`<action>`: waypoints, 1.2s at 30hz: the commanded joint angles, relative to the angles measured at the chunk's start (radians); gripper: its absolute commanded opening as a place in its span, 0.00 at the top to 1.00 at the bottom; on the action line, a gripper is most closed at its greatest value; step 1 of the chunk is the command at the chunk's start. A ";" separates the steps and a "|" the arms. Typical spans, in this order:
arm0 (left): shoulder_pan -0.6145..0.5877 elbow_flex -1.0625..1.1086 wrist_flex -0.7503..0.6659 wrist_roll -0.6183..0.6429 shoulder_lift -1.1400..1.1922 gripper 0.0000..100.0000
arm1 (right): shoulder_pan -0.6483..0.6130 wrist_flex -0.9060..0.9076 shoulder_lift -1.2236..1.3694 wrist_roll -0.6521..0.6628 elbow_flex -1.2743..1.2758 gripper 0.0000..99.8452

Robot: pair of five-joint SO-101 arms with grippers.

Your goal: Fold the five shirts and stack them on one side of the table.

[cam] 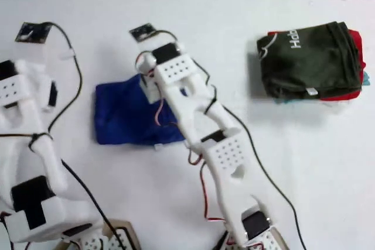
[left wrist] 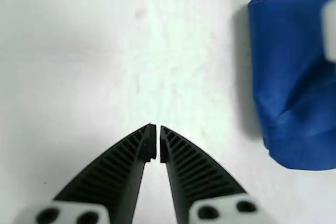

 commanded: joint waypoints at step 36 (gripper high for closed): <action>-0.094 -0.033 0.020 -0.020 -0.055 0.95 | 0.168 0.174 0.101 0.170 -0.193 0.71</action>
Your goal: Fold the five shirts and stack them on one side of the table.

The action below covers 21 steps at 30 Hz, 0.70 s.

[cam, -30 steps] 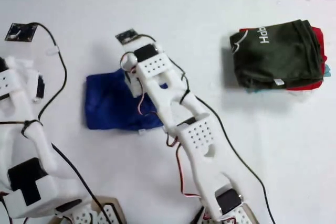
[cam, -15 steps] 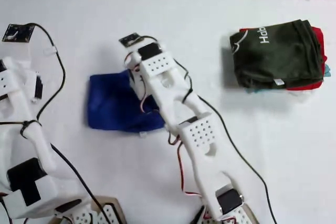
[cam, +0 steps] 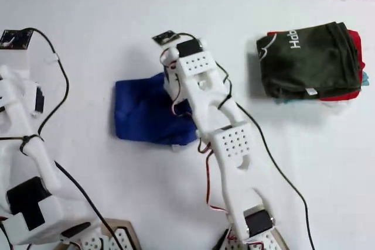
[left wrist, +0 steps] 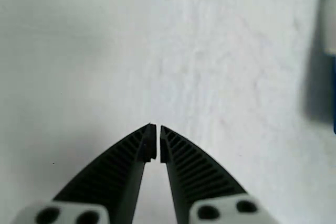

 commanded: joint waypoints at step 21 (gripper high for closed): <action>-0.006 -0.031 -0.028 -0.005 -0.051 0.95 | -0.101 -0.027 -0.206 -0.143 0.183 0.55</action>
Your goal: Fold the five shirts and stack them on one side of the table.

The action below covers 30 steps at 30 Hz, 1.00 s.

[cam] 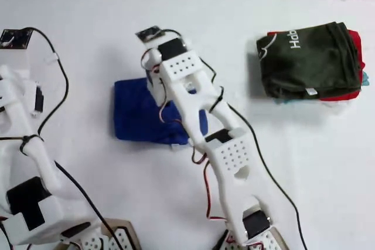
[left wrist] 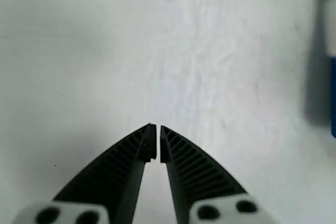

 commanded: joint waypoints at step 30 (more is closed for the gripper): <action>-0.011 -0.031 -0.018 -0.005 -0.051 0.95 | 0.150 0.024 0.176 0.170 -0.100 0.98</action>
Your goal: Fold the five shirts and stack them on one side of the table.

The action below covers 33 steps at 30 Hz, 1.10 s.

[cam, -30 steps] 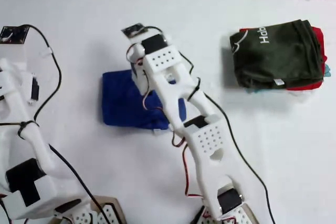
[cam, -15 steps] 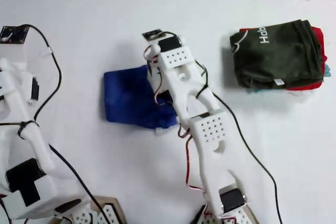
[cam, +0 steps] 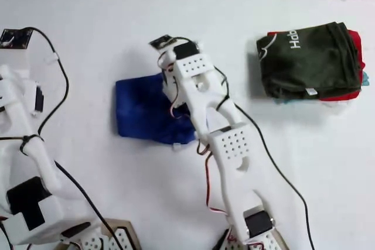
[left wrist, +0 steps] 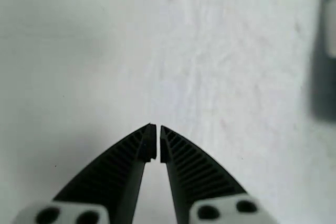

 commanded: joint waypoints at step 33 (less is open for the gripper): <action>-0.005 -0.031 -0.044 0.000 -0.049 0.95 | 0.731 -0.018 -0.595 0.660 -0.023 0.98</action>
